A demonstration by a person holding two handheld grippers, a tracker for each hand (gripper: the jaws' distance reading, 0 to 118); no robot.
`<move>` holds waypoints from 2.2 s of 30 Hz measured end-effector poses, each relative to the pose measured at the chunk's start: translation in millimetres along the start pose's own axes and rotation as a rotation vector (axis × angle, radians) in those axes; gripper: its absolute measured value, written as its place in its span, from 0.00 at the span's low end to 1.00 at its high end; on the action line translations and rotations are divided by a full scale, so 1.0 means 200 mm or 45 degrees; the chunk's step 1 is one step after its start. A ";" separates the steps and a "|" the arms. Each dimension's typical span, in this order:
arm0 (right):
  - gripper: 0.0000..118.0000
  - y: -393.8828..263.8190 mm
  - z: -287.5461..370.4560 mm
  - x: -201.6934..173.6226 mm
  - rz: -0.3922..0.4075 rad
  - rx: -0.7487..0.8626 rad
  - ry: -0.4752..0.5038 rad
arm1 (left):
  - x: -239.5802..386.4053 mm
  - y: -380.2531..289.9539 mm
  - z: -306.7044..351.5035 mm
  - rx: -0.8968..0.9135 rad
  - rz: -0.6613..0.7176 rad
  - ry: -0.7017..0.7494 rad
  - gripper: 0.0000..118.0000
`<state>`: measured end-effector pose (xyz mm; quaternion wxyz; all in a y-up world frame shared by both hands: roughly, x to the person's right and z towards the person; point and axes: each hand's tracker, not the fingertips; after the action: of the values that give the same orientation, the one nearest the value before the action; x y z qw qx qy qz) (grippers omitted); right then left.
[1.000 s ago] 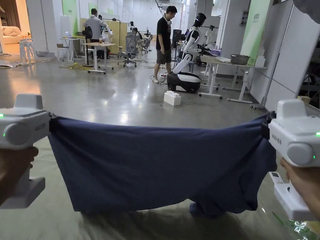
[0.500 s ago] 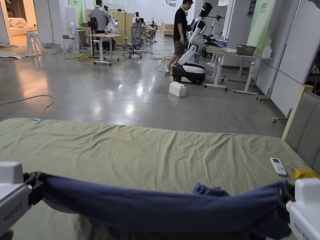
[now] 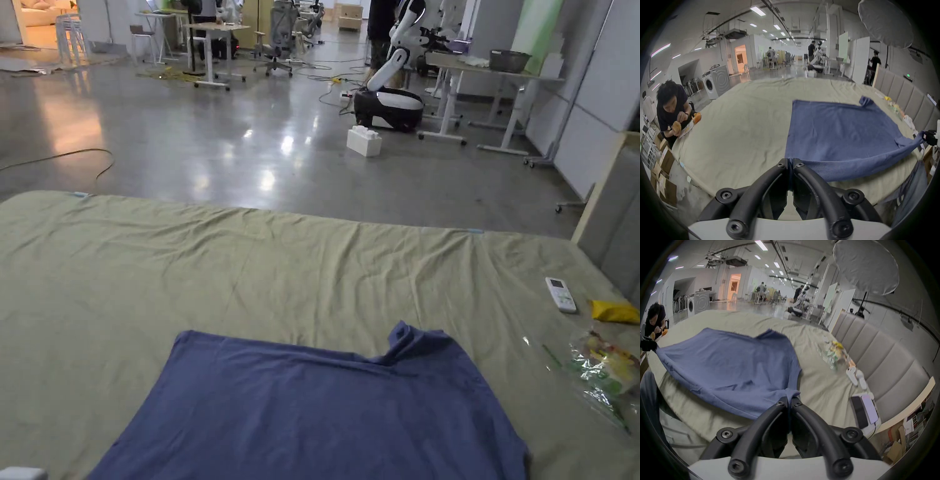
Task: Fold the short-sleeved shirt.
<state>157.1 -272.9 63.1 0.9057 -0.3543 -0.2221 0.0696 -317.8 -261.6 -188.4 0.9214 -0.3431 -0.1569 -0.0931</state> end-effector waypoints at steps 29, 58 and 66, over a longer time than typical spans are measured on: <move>0.75 0.03 -0.15 -0.09 -0.129 -0.029 0.034 | 0.06 -0.07 -0.21 -0.107 -0.116 0.039 0.59; 0.01 0.57 -0.01 -0.35 -0.249 0.768 -0.112 | 0.42 0.39 0.01 0.638 -0.004 0.009 0.03; 0.01 0.52 -0.06 -0.35 -0.226 0.665 -0.089 | 0.17 0.25 -0.10 0.156 -0.030 -0.046 0.04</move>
<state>103.3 -222.3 -39.6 0.9607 -0.0853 -0.2578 0.0570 -267.1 -239.5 -221.5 0.9365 -0.2858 -0.1829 -0.0881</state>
